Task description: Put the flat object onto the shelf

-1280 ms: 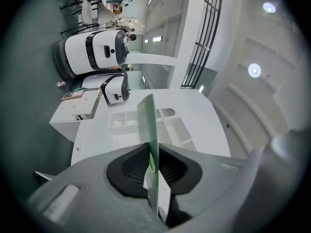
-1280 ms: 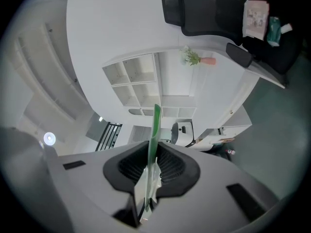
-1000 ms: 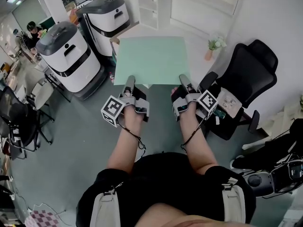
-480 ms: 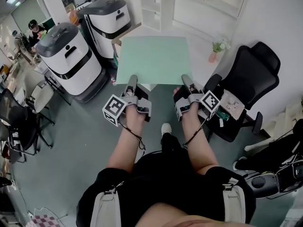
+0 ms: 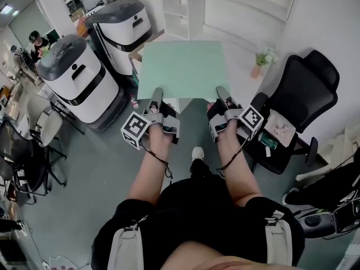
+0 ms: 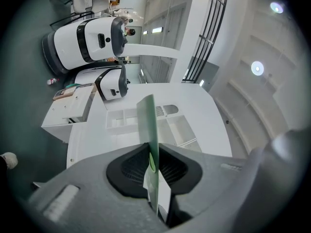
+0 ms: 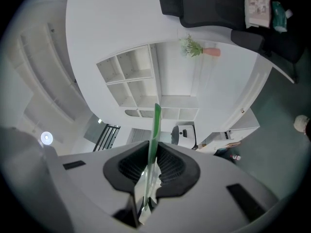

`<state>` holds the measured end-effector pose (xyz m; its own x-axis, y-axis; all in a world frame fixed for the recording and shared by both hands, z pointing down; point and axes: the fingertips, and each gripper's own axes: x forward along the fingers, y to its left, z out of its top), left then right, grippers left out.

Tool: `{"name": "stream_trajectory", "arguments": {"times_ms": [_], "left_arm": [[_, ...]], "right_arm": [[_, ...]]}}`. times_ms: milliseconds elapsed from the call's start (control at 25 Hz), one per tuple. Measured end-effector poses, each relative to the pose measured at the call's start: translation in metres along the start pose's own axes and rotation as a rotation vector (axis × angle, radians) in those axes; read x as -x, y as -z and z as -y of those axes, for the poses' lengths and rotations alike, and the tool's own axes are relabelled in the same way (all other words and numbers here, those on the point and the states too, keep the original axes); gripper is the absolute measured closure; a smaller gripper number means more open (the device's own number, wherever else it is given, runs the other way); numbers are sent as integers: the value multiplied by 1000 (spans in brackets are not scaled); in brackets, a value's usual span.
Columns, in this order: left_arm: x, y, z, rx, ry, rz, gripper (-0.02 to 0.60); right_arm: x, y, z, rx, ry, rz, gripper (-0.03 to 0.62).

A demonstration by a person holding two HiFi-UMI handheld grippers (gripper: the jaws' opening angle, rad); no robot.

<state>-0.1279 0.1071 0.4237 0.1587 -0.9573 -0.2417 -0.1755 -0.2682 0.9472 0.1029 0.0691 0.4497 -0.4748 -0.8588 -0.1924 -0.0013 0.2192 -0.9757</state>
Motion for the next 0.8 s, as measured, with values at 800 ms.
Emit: {"name": "stream_trajectory", "arguments": {"times_ms": [800], "left_arm": [[-286, -36, -25, 21, 58, -18, 537]], "right_arm": [[-251, -143, -1, 31, -69, 11, 543]]}}
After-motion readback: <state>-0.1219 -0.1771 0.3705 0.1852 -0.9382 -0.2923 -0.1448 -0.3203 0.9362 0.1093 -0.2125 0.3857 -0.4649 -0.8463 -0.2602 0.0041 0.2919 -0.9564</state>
